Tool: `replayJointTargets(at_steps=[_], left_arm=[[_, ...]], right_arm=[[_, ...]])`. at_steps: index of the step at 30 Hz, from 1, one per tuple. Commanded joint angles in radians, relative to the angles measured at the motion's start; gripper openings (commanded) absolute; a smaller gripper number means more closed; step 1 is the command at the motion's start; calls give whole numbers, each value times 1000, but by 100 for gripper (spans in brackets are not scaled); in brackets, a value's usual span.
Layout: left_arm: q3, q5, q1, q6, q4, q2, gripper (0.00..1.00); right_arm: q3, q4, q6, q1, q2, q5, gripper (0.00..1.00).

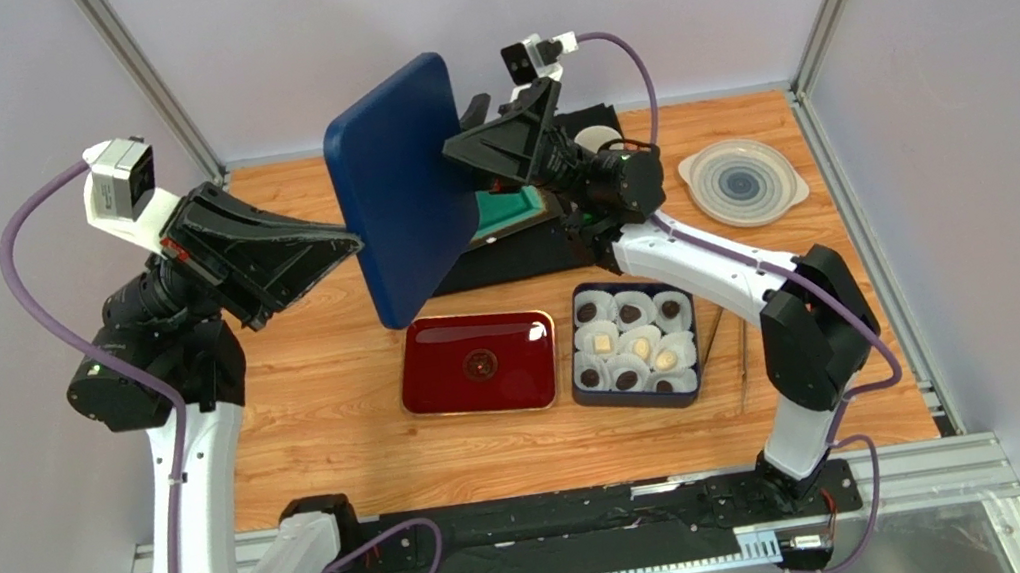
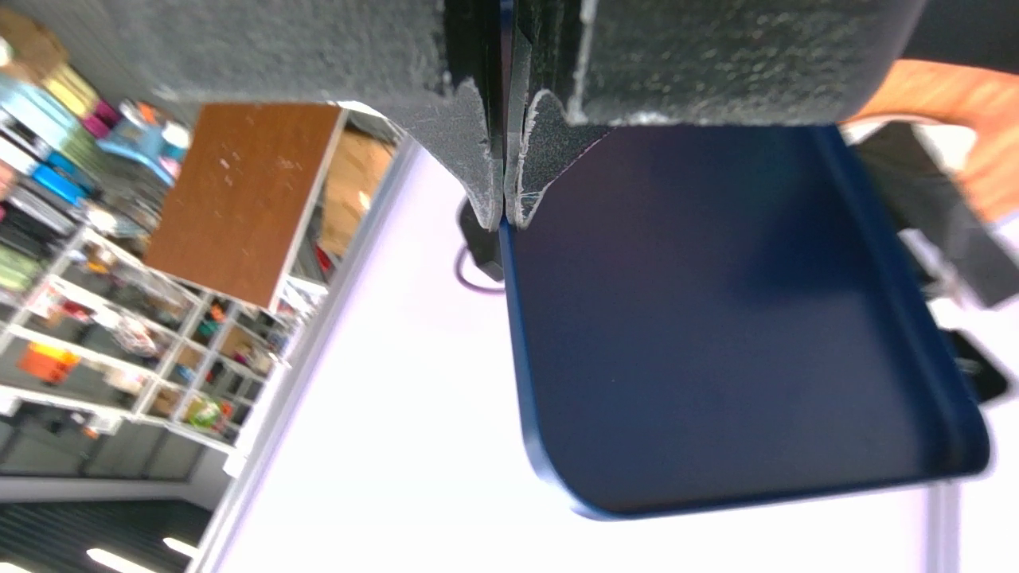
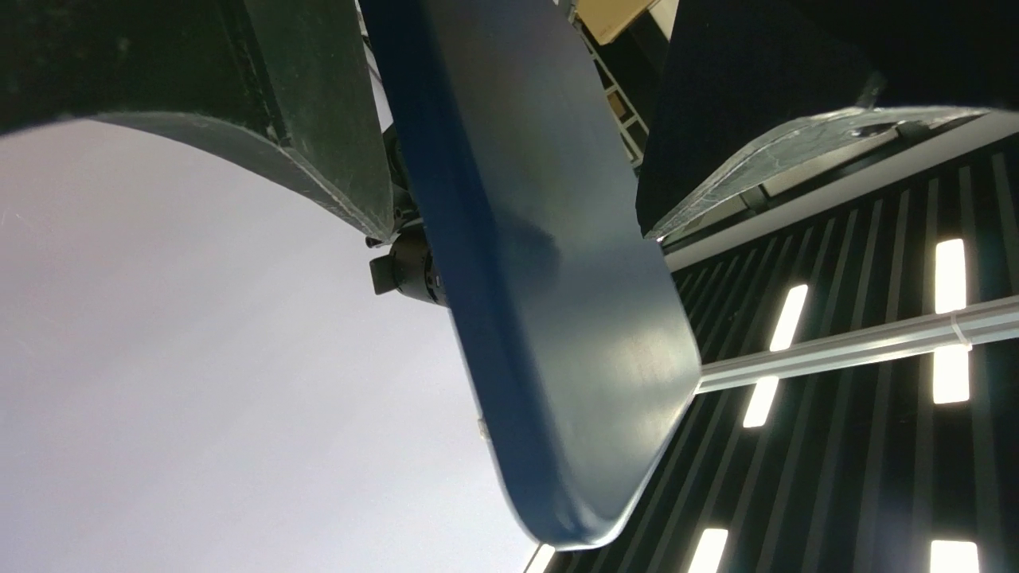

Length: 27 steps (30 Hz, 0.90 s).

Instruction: Pack the chocolate

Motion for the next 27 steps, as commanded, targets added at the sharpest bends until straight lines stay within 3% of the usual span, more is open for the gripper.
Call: replayJointTargets(at_steps=[1,14,23,27], left_arm=[[-43,-45,48,135,-111,2,0],[-172,-80,154,273,-261,-1,0],[-213,-89,217,528,-506,13,0],[-238,-106,217,612,-586,13,0]], right_arm=[[-22,227,-29,15,-107,-36,77],[-64,226,-6,3,-127,-18,61],[-162,223,7,-12,-189,33,35],[-220,220,6,-14,-220,28,27]])
